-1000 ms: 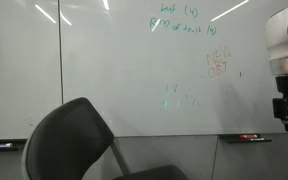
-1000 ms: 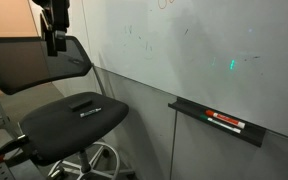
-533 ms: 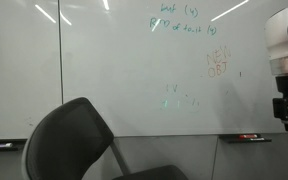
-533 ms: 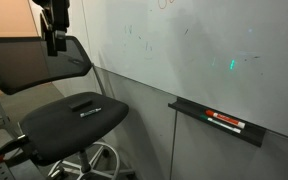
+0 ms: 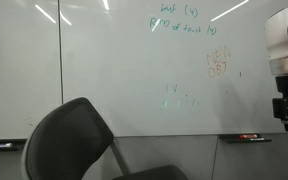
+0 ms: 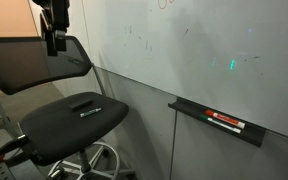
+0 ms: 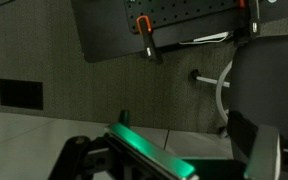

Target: Erase the i next to the v using the eraser on the chair

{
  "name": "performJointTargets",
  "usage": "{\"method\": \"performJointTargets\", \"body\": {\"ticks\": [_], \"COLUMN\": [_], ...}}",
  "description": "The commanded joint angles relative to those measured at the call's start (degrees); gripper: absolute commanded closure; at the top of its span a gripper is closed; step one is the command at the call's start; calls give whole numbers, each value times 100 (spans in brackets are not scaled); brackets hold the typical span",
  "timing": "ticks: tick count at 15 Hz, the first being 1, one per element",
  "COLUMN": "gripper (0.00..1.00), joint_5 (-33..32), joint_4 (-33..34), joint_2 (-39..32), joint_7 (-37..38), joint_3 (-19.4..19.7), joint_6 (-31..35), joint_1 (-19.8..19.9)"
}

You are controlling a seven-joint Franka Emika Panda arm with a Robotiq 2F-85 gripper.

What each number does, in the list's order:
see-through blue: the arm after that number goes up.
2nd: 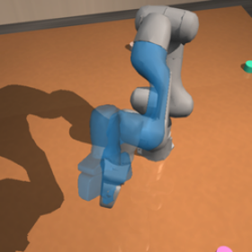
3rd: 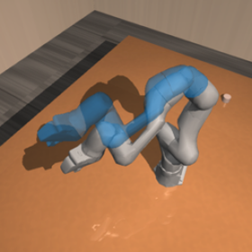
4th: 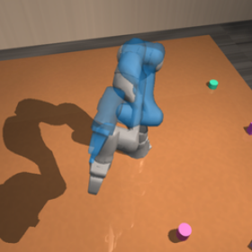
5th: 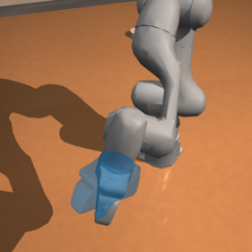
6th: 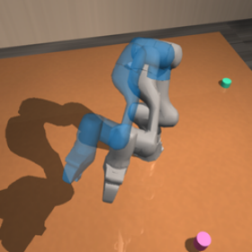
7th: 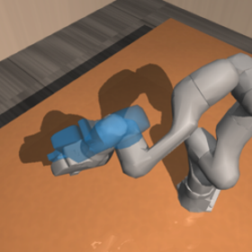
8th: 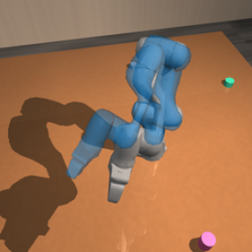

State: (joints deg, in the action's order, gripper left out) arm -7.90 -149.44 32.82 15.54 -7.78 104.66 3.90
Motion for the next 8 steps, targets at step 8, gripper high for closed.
{"method": "performJointTargets", "body": {"ticks": [8], "gripper": [0], "joint_5": [38], "joint_4": [377], "joint_2": [-119], "joint_7": [-148], "joint_3": [-1034], "joint_6": [-574], "joint_1": [-1569]}}
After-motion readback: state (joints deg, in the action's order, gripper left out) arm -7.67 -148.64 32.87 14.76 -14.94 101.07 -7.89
